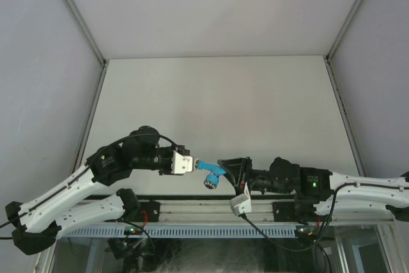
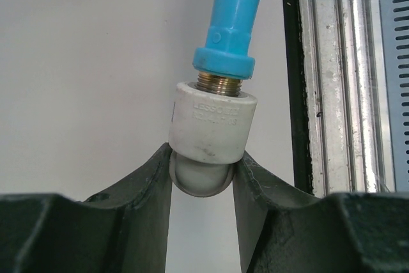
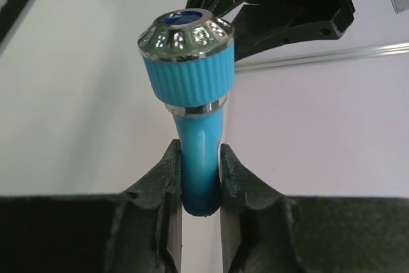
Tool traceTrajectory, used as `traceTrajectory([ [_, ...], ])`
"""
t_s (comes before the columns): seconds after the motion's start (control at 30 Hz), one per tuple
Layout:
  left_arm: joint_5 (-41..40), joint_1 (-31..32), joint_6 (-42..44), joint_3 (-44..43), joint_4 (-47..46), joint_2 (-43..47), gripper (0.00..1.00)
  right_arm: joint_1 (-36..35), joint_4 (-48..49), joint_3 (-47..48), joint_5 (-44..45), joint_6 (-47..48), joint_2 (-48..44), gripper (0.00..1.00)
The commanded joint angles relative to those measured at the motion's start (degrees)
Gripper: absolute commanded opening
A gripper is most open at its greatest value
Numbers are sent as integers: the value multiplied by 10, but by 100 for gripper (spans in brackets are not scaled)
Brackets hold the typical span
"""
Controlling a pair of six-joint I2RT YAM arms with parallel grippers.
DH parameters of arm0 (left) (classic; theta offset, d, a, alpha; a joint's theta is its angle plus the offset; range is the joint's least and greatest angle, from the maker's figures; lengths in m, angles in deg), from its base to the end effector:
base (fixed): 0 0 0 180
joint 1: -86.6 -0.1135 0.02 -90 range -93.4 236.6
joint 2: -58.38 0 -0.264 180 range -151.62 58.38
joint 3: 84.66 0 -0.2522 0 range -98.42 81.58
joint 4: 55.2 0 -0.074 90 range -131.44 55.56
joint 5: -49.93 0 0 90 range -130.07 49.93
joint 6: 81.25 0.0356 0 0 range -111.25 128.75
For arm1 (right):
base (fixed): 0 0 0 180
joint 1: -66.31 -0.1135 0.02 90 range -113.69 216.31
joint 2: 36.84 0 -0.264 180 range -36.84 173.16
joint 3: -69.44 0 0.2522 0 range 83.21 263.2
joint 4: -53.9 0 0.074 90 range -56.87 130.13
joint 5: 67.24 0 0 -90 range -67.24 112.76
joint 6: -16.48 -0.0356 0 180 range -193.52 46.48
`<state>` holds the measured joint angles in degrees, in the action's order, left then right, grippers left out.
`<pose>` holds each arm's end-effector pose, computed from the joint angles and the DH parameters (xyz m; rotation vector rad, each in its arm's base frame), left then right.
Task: Install the water faucets
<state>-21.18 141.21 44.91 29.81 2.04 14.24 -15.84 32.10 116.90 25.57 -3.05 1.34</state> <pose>0.0790 -0.1311 0.3263 1.6988 1.4131 -0.5420 0.0247 0.1665 0.2936 -1.7307 0.4578 0.1024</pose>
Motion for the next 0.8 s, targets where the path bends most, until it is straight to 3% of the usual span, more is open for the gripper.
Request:
traceTrajectory([
  [0.0,0,-3,-23,-14,-82,14,0,-7,51,6,-51,-80,-8,8],
  [0.07,0,-3,-29,-10,-98,19,0,-8,47,7,-59,-100,-6,1],
  [0.17,-10,-3,-32,-5,-114,24,0,0,77,8,-73,-193,-5,0],
  [0.37,-74,-2,-35,31,-178,51,0,75,139,13,-158,-470,-3,0],
  [0.67,-160,4,-29,38,-200,38,0,164,214,12,-60,-899,30,0],
  [0.77,-186,17,-39,59,-234,45,0,214,201,13,-79,-1019,25,0],
])
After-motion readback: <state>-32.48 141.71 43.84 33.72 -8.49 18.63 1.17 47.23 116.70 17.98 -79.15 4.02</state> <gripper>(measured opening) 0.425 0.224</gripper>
